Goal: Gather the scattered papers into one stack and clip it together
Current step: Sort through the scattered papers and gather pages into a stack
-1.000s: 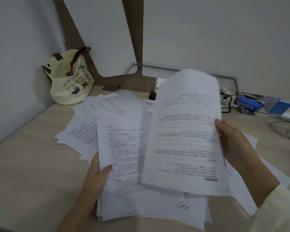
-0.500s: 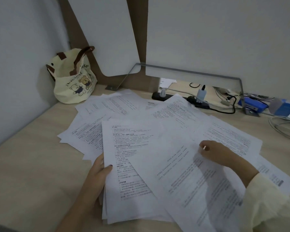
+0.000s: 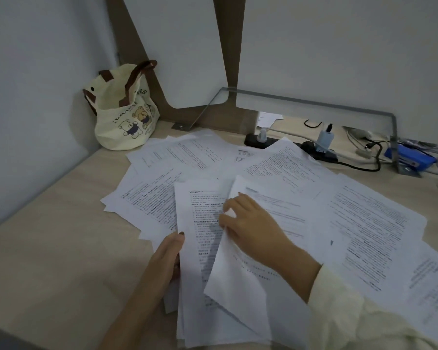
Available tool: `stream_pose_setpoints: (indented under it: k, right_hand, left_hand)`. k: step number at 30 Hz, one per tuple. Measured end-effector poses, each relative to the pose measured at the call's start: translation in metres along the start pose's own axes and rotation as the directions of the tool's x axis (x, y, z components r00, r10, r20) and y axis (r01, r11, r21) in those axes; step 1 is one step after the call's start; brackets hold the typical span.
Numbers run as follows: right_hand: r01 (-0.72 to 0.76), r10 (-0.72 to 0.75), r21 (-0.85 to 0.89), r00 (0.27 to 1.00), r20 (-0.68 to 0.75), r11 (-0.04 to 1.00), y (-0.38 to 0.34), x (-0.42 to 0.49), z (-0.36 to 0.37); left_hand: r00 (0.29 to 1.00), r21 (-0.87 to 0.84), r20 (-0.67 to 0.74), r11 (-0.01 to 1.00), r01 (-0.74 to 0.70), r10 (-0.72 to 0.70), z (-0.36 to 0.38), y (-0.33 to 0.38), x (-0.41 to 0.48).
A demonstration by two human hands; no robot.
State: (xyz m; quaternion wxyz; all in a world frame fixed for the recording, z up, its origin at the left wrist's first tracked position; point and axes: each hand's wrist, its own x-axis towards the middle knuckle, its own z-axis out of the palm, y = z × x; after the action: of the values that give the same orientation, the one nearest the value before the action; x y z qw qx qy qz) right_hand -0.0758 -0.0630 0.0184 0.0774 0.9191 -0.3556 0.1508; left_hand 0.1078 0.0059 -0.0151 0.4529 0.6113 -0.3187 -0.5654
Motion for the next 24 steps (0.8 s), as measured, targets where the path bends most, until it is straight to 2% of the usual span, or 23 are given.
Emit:
stream_pose_setpoints:
  k: [5,8,12,15,17,19,21,24]
  right_hand:
    - [-0.013,0.013,0.157,1.000,0.002,0.988,-0.021,0.004,0.018]
    - [-0.089,0.059,0.378,0.994,0.090,0.922,-0.031,0.002,0.019]
    - [-0.255,0.246,0.546,0.965,0.091,0.798,-0.024,-0.012,0.011]
    - [-0.418,0.422,0.524,0.899,0.119,0.742,0.000,-0.036,-0.001]
    - [-0.532,0.534,0.485,0.832,0.149,0.694,0.021,-0.058,-0.010]
    - [-0.673,0.658,0.399,0.726,0.199,0.622,0.045,-0.087,-0.019]
    - [-0.803,0.783,0.290,0.584,0.215,0.520,0.072,-0.122,-0.029]
    - [-0.938,0.933,0.207,0.316,0.174,0.279,0.109,-0.176,-0.045]
  left_hand:
    - [0.996,0.028,0.046,0.996,-0.082,0.081,0.007,0.002,-0.023]
    - [0.997,0.088,0.033,0.993,-0.074,0.071,0.008,0.000,-0.018]
    - [0.995,0.172,0.045,0.980,-0.099,0.093,0.011,-0.001,-0.018]
    - [0.994,0.185,0.031,0.976,-0.112,0.108,0.015,0.002,-0.020]
    - [0.992,0.140,0.033,0.982,-0.126,0.123,0.021,0.007,-0.026]
    - [0.995,0.039,0.032,0.994,-0.099,0.098,0.027,0.010,-0.030]
    - [0.995,0.008,0.030,0.996,-0.094,0.094,0.035,0.013,-0.033]
    - [0.992,-0.034,0.072,0.994,-0.101,0.103,0.049,0.017,-0.038]
